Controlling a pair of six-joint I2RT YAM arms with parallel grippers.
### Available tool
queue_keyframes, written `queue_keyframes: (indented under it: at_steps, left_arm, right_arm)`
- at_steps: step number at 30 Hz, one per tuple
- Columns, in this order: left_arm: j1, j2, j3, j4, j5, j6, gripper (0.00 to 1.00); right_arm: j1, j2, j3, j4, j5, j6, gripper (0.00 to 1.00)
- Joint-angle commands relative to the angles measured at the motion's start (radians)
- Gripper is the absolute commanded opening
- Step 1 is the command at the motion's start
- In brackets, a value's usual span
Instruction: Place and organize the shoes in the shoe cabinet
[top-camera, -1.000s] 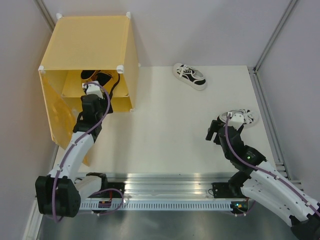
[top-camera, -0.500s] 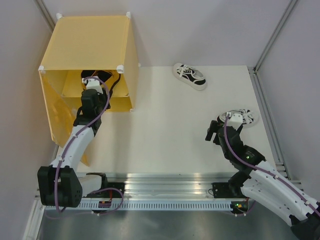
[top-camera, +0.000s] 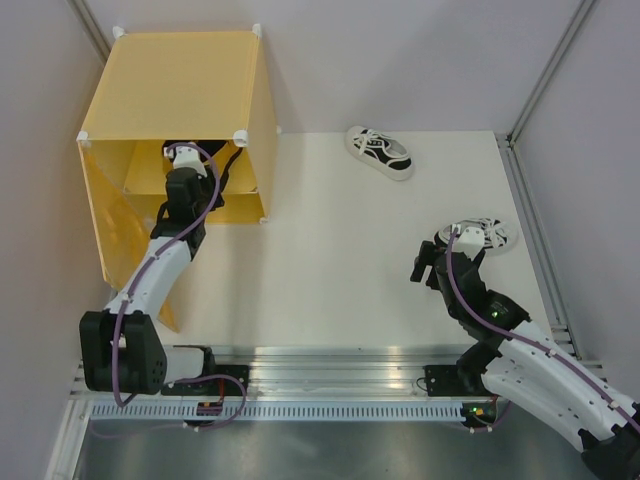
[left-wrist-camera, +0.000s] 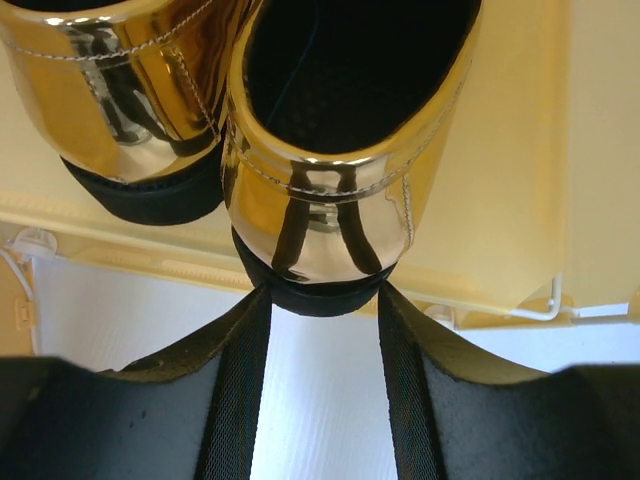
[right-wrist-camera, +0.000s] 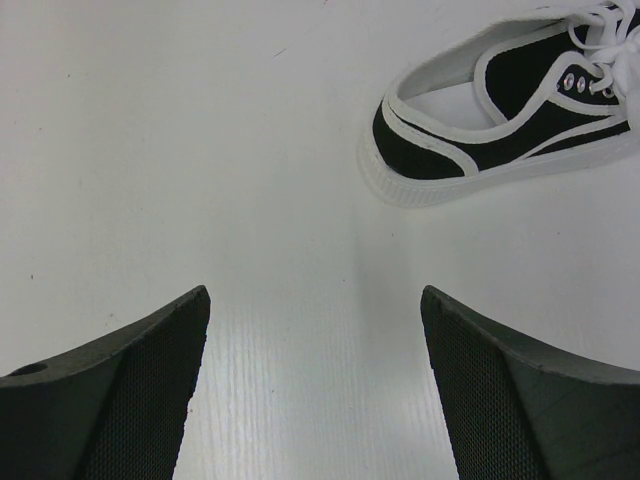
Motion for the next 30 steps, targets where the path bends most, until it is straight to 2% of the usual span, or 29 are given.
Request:
queue_keyframes:
  at_steps: [1, 11, 22, 30]
  left_arm:
    - [0.001, 0.023, 0.058, 0.124, -0.023, -0.06, 0.51]
    - [0.002, 0.08, 0.103, 0.145, -0.066, -0.066, 0.5]
    - [0.002, 0.104, 0.106, 0.173, -0.054, -0.073, 0.5]
    - [0.002, 0.091, -0.038, 0.39, -0.02, -0.047, 0.49]
  right_arm:
    - [-0.003, 0.0, 0.0, 0.023, -0.004, 0.0, 0.9]
    - [-0.003, 0.003, 0.001, 0.022, -0.005, 0.0, 0.9]
    - [-0.003, 0.004, 0.003, 0.019, -0.008, 0.0, 0.9]
    - [-0.003, -0.004, 0.0, 0.02, -0.01, 0.0, 0.9]
